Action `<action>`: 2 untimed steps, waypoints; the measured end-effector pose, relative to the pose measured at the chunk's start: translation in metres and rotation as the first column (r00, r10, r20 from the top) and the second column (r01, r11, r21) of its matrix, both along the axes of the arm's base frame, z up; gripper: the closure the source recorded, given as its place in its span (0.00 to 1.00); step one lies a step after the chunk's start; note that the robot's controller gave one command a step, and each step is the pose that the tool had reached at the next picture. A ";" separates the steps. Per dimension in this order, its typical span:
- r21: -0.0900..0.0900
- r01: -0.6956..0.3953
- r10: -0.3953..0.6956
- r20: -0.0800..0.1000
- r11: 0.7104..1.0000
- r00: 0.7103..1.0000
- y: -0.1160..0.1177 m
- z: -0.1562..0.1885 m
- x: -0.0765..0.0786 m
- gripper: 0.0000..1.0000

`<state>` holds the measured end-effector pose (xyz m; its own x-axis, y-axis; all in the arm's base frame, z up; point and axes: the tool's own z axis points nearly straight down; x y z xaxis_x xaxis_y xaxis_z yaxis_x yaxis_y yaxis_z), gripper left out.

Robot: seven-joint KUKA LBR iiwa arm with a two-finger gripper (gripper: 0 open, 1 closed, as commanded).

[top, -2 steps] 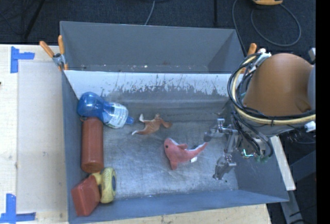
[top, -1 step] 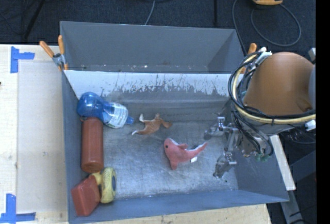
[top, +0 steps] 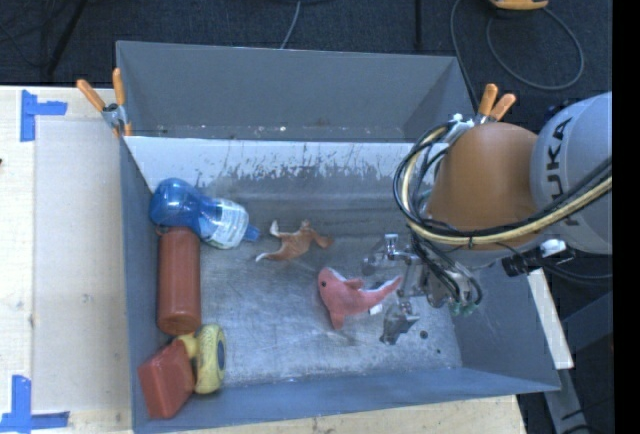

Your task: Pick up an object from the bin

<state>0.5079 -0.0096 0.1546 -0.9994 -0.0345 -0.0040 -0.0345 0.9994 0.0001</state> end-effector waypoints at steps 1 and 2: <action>0.001 -0.063 0.063 -0.013 0.998 0.998 0.017 -0.012 0.028 0.00; 0.000 0.015 -0.015 -0.003 1.000 1.000 0.011 -0.033 0.034 0.00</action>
Offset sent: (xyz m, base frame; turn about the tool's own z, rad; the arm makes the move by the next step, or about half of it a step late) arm 0.0335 0.0063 -0.0506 0.0532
